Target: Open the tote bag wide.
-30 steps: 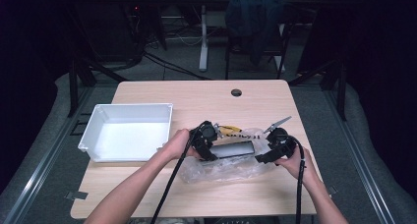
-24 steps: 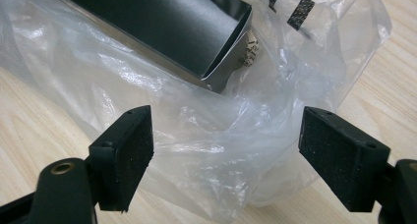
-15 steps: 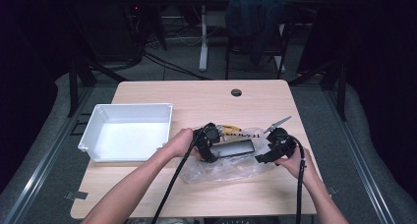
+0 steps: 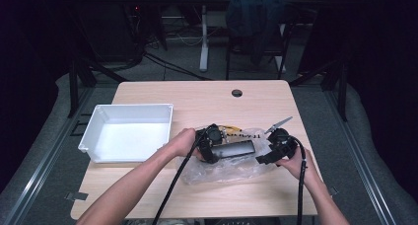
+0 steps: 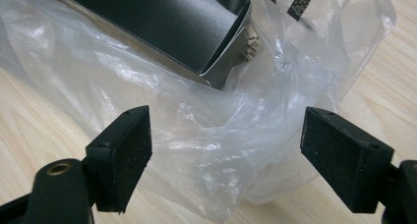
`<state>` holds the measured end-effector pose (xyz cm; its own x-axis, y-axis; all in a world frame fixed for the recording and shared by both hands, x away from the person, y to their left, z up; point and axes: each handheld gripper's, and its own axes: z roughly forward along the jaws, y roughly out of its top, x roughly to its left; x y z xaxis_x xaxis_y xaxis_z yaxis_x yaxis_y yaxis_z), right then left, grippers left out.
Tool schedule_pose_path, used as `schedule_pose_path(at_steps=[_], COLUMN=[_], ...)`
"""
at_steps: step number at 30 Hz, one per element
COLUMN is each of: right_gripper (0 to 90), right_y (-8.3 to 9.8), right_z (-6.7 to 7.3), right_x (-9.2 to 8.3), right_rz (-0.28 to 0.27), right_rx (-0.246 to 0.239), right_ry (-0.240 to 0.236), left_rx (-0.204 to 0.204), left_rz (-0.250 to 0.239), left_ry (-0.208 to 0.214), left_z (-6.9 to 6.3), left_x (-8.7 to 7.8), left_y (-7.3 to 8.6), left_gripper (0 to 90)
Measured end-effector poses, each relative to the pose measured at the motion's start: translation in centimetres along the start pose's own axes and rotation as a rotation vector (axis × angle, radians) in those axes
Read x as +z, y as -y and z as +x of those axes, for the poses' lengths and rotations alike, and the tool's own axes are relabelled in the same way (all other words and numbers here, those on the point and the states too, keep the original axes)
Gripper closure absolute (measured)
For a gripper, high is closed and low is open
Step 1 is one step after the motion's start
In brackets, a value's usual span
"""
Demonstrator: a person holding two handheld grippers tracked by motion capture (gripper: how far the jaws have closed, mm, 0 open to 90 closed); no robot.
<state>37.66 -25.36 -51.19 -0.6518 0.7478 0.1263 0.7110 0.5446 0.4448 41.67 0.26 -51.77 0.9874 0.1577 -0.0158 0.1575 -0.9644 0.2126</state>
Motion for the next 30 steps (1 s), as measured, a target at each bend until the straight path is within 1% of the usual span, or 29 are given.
schedule_pose_path(at_steps=[1,3,4,5,7,9,10,11,12,13,14,15,16,17,18,23,25,26,27,28,29,30], right_gripper=[19.0,19.0,19.0,19.0,18.9,18.9,18.8,18.8,18.8,18.8,18.8,18.8,18.8,18.8,18.8,18.8,18.7,18.7,18.7,18.6,18.6,18.6], right_y=[0.0,0.1,0.1,0.1,0.1,0.1,0.0,0.0,0.0,0.0,0.0,0.0,0.0,0.0,0.0,0.0,0.0,0.0,0.0,0.0,0.0,0.0], right_z=[-0.1,-0.1,-0.2,-0.2,-0.2,-0.2,-0.2,-0.1,-0.1,-0.1,-0.1,-0.1,-0.1,-0.1,0.0,-0.2,-0.2,-0.2,-0.1,-0.2,-0.2,-0.2], right_x=[-0.1,-0.1,-0.2,-0.2,-0.3,-0.2,-0.2,-0.1,-0.1,-0.1,-0.1,-0.1,-0.1,-0.1,0.0,-0.2,-0.3,-0.4,-0.4,-0.5,-0.6,-0.7], right_rz=[0.005,-0.009,0.004,-0.005,-0.006,-0.007,-0.002,-0.01,-0.006,-0.009,-0.009,-0.009,-0.009,-0.013,-0.021,-0.009,-0.012,-0.007,-0.02,-0.029,-0.029,-0.035], right_rx=[-0.002,0.005,-0.002,0.006,0.004,0.003,0.001,0.008,0.005,0.007,0.008,0.004,0.004,0.008,0.014,0.001,0.005,-0.002,0.008,0.008,0.006,0.011], right_ry=[0.0,-0.011,-0.003,0.007,0.006,0.005,0.002,0.004,-0.004,0.002,0.0,0.009,0.009,0.006,0.004,0.005,0.006,0.0,0.002,-0.004,0.005,0.004], left_rx=[0.004,0.013,0.014,0.005,0.001,0.008,0.003,0.001,-0.002,-0.001,0.0,0.006,0.011,0.015,0.018,0.036,0.039,0.039,0.04,0.038,0.04,0.038], left_rz=[-0.003,0.0,-0.003,-0.017,-0.032,-0.04,-0.053,-0.054,-0.069,-0.071,-0.087,-0.081,-0.084,-0.08,-0.087,-0.075,-0.078,-0.085,-0.088,-0.098,-0.104,-0.112], left_ry=[-0.002,0.007,0.008,0.007,0.019,0.008,0.001,0.007,0.007,0.011,0.006,0.014,-0.003,0.003,0.001,0.0,-0.001,-0.009,-0.004,-0.003,0.0,0.004], left_z=[0.0,0.1,0.1,0.1,0.3,0.4,0.4,0.5,0.6,0.7,0.7,0.7,0.6,0.6,0.6,0.5,0.5,0.5,0.6,0.6,0.7,0.8], left_x=[0.0,-0.1,-0.2,-0.2,-0.5,-1.0,-1.3,-1.7,-2.1,-2.4,-2.7,-2.9,-3.2,-3.4,-3.5,-4.1,-4.5,-4.7,-5.0,-5.4,-5.8,-6.2], left_y=[0.0,0.1,0.1,0.2,0.4,0.5,0.5,0.5,0.6,0.6,0.6,0.6,0.5,0.5,0.6,0.7,0.8,0.8,0.9,0.9,0.9,0.9], left_gripper=[43.2,43.3,43.4,43.4,43.5,43.5,43.5,43.5,43.5,43.5,43.5,43.5,43.5,43.5,43.5,43.5,43.5,43.5,43.5,43.5,43.5,43.5])
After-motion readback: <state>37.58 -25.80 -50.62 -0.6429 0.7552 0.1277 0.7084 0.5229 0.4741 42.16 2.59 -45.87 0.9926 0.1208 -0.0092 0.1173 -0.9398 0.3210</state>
